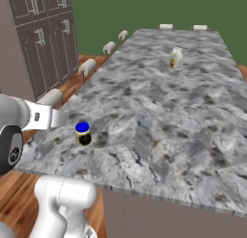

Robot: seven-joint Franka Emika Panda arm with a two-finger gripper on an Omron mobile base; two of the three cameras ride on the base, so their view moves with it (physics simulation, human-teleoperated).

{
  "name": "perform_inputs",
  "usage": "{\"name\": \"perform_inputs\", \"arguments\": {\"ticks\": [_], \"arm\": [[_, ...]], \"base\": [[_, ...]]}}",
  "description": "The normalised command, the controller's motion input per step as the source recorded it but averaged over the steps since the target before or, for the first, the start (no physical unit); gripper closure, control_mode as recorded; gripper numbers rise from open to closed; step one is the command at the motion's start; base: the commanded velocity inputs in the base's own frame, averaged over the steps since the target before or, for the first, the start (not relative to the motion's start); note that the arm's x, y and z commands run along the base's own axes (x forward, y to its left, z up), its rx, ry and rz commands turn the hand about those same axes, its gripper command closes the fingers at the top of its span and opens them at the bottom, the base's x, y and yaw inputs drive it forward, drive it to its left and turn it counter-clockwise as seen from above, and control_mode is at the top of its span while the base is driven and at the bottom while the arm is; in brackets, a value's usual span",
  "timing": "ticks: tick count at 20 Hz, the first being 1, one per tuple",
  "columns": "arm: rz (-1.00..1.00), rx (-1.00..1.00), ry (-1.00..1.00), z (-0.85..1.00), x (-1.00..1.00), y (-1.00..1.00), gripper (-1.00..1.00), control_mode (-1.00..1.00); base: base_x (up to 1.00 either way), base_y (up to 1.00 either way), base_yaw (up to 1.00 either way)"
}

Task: Move the ketchup and mayonnaise from the cabinet to the dining counter.

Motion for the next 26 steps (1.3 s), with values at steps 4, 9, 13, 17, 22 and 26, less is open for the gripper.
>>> {"name": "perform_inputs", "arguments": {"ticks": [4, 9, 13, 17, 22, 26], "arm": [[0.00, 0.00, -0.18, 0.00, 0.00, -0.01, -1.00, -1.00], [0.00, 0.00, -0.04, 0.00, 0.03, 0.00, -1.00, -1.00], [0.00, 0.00, 0.01, 0.00, 0.03, 0.00, -1.00, 1.00], [0.00, 0.00, 0.00, 0.00, 0.00, 0.00, -1.00, 1.00], [0.00, 0.00, 0.00, 0.00, 0.00, 0.00, -1.00, 1.00], [0.00, 0.00, 0.00, 0.00, 0.00, 0.00, -1.00, 1.00]], "base": [[0.00, 0.00, 0.00], [0.00, 0.00, 0.00], [0.01, 0.00, 0.00], [-0.29, -0.09, -0.08], [-0.86, -0.46, -0.39], [-0.68, -0.62, -0.55]]}}
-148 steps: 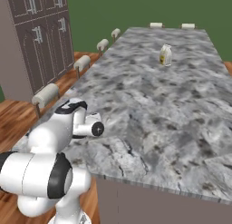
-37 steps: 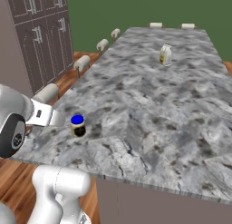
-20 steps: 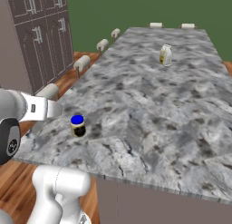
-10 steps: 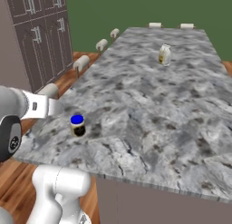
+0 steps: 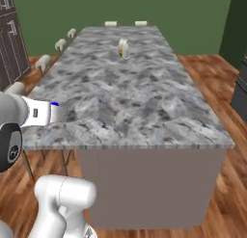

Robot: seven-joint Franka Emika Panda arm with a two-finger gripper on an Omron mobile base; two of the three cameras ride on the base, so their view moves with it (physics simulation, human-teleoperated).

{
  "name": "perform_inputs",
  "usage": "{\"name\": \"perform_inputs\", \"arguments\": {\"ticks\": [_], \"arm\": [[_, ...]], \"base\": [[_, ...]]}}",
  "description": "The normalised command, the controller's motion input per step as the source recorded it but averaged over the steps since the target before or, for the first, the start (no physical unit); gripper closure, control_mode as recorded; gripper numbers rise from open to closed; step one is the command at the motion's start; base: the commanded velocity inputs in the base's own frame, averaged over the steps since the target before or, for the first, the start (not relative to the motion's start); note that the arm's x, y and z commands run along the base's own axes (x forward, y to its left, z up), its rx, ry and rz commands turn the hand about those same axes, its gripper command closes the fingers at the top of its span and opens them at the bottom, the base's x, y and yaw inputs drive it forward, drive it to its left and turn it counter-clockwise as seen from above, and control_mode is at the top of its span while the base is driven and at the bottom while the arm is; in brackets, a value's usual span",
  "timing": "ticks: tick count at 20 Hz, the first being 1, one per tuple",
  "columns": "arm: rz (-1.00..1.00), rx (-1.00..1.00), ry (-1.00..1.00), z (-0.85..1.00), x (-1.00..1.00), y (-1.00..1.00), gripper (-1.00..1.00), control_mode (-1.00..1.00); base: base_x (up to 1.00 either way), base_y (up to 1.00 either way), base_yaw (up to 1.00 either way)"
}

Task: Move the ketchup and mayonnaise from the cabinet to the dining counter.

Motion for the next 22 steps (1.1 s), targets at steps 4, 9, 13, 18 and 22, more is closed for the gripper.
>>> {"name": "perform_inputs", "arguments": {"ticks": [4, 9, 13, 18, 22], "arm": [[0.00, 0.00, 0.00, 0.00, 0.00, 0.00, -1.00, 1.00], [0.00, 0.00, 0.00, 0.00, 0.00, 0.00, -1.00, 1.00], [0.00, 0.00, 0.00, 0.00, 0.00, 0.00, -1.00, 1.00], [0.00, 0.00, 0.00, 0.00, 0.00, 0.00, -1.00, 1.00], [0.00, 0.00, 0.00, 0.00, 0.00, 0.00, -1.00, 1.00]], "base": [[-0.03, -1.00, -0.66], [0.00, -0.91, -0.79], [0.00, -0.65, -0.87], [0.00, -0.72, -0.83], [0.35, -0.51, -0.71]]}}
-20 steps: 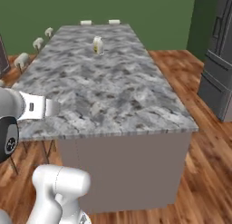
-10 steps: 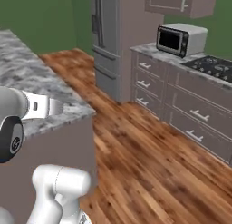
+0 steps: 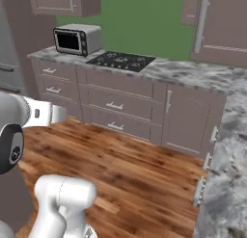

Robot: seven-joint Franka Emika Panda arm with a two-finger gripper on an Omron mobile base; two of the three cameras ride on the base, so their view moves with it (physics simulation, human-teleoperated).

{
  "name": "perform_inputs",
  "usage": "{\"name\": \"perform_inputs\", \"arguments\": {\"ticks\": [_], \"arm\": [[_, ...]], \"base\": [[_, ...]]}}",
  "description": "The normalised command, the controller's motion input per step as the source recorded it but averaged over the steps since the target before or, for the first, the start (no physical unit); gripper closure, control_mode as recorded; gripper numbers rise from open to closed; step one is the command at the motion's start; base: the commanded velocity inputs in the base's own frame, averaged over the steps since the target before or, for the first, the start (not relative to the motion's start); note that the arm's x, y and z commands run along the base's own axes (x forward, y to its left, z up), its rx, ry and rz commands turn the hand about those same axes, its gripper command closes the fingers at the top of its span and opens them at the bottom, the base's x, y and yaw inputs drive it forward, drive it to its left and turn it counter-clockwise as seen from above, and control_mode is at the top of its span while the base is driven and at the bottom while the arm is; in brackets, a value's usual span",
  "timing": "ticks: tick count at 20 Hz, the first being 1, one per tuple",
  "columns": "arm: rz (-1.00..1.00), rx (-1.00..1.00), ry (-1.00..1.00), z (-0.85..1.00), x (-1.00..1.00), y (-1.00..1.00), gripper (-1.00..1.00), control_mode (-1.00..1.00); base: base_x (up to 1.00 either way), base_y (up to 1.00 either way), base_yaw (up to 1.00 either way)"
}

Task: Move the ketchup and mayonnaise from the cabinet to the dining counter.

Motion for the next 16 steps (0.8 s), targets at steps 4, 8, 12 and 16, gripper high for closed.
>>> {"name": "perform_inputs", "arguments": {"ticks": [4, 8, 12, 16], "arm": [[0.00, 0.00, 0.00, 0.00, 0.00, 0.00, -1.00, 1.00], [0.00, 0.00, 0.00, 0.00, 0.00, 0.00, -1.00, 1.00], [0.00, 0.00, 0.00, 0.00, 0.00, 0.00, -1.00, 1.00], [0.00, 0.00, 0.00, 0.00, 0.00, 0.00, -1.00, 1.00]], "base": [[0.72, 0.17, -0.50], [0.57, 0.52, -0.28], [0.65, 0.40, -0.18], [0.41, 0.08, -0.09]]}}
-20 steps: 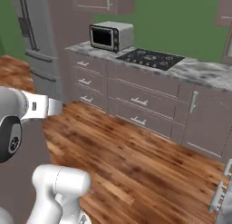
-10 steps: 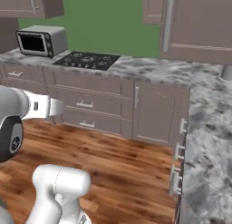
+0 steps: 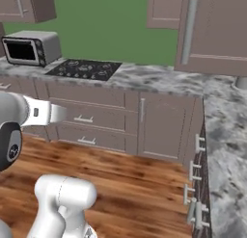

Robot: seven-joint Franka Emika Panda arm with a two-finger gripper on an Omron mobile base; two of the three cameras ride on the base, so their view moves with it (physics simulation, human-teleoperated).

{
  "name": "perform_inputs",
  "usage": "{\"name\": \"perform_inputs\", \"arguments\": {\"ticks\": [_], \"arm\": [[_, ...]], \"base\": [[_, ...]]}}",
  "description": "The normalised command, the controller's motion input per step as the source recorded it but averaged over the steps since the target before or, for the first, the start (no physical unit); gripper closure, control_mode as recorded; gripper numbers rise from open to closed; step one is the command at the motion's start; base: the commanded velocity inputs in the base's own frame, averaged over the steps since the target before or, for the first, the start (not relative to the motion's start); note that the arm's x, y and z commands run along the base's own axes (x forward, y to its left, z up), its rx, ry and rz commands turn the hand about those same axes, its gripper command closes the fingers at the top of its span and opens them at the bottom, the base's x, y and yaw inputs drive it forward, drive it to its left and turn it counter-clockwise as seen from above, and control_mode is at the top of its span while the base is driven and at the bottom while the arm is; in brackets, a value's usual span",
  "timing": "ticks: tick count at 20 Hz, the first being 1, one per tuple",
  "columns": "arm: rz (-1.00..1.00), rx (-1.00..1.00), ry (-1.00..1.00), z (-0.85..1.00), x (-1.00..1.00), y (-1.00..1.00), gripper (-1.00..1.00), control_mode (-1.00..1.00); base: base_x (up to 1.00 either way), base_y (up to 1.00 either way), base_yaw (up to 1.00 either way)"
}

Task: Move the ketchup and mayonnaise from the cabinet to the dining counter.

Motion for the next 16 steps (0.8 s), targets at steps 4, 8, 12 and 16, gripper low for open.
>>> {"name": "perform_inputs", "arguments": {"ticks": [4, 8, 12, 16], "arm": [[0.00, 0.00, 0.00, 0.00, 0.00, 0.00, -1.00, 1.00], [0.00, 0.00, 0.00, 0.00, 0.00, 0.00, -1.00, 1.00], [0.00, 0.00, 0.00, 0.00, 0.00, 0.00, -1.00, 1.00], [0.00, 0.00, 0.00, 0.00, 0.00, 0.00, -1.00, 1.00]], "base": [[0.46, 0.00, -0.05], [0.95, 0.29, -0.06], [1.00, 0.19, -0.07], [0.93, 0.00, -0.13]]}}
